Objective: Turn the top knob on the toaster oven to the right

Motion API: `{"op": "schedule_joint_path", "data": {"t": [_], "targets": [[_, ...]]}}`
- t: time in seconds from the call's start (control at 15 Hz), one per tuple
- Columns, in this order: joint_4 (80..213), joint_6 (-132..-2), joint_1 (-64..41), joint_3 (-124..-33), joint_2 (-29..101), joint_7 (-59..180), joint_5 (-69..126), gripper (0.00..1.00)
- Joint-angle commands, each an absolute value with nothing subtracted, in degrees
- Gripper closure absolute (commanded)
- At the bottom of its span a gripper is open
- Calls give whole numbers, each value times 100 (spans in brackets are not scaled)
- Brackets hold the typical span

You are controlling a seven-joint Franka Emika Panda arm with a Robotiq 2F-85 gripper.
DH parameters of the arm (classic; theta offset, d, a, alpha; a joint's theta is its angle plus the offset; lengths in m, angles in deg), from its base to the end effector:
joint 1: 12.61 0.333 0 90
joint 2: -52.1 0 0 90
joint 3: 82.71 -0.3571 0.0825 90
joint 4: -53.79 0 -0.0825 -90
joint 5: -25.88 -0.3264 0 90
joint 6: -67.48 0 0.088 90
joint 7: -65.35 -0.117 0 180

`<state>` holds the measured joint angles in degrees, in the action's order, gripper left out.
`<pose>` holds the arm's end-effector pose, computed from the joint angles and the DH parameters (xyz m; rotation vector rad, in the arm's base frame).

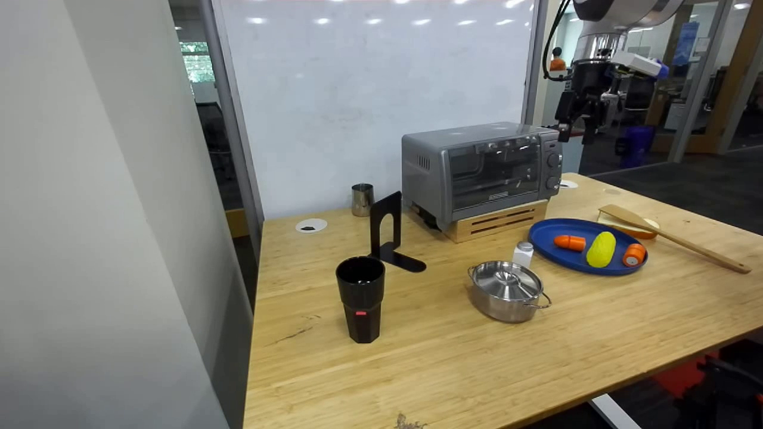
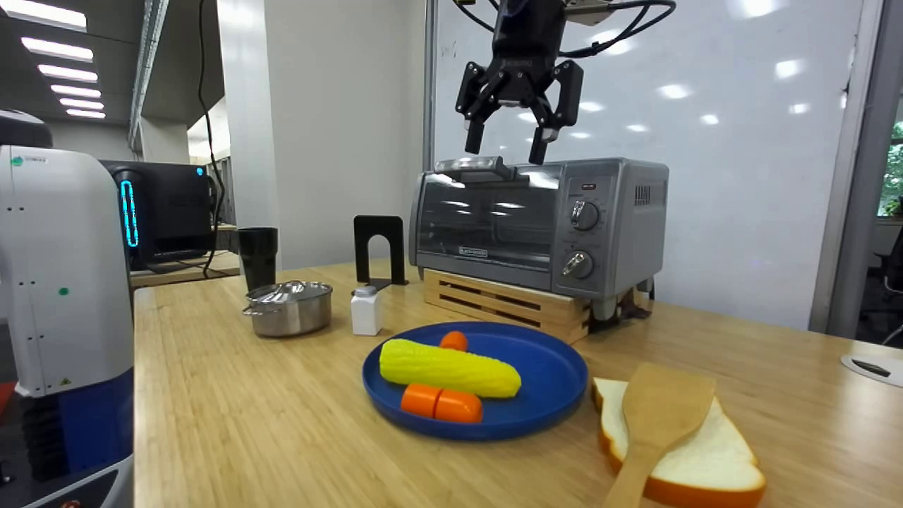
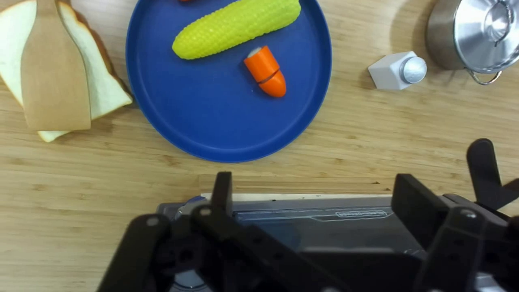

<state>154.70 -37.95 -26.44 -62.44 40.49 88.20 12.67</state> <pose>0.4815 -0.2829 0.4976 -2.9326 0.3943 0.0367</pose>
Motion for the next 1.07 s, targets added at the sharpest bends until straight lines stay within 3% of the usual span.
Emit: {"op": "schedule_joint_path", "data": {"t": [0.0, 1.0], "targets": [[15433, -3776, -2883, -6500, 4054, 8785, 1319, 0], [14775, -3720, -3406, -6647, 3127, 9159, 1578, 0]]}}
